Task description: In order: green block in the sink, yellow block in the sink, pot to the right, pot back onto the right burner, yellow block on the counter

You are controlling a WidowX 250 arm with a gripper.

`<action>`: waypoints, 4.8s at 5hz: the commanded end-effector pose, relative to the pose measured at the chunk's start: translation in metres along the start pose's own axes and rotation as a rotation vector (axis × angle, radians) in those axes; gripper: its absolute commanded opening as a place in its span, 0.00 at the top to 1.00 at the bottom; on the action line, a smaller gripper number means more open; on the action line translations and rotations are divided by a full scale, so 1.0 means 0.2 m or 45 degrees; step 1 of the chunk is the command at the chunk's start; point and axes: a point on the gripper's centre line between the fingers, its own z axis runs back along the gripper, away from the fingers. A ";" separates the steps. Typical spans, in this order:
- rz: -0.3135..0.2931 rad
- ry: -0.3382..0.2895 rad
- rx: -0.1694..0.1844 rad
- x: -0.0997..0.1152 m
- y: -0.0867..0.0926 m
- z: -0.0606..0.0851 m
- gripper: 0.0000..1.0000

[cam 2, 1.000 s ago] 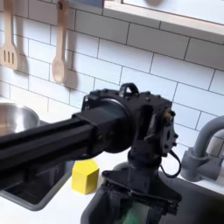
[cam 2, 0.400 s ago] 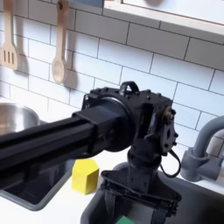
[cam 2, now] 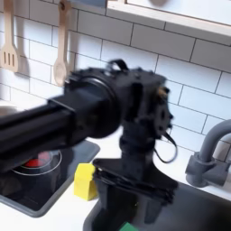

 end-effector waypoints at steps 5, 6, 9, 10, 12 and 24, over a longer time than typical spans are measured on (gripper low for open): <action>0.172 -0.039 0.045 0.06 0.33 0.04 0.00; 0.179 -0.017 0.040 0.07 0.32 0.00 0.00; 0.201 -0.015 0.045 0.20 0.31 -0.06 0.00; 0.209 -0.003 0.052 0.21 0.32 -0.08 0.00; 0.204 0.033 0.062 0.21 0.31 -0.14 0.00; 0.065 0.022 0.022 0.15 0.12 -0.09 1.00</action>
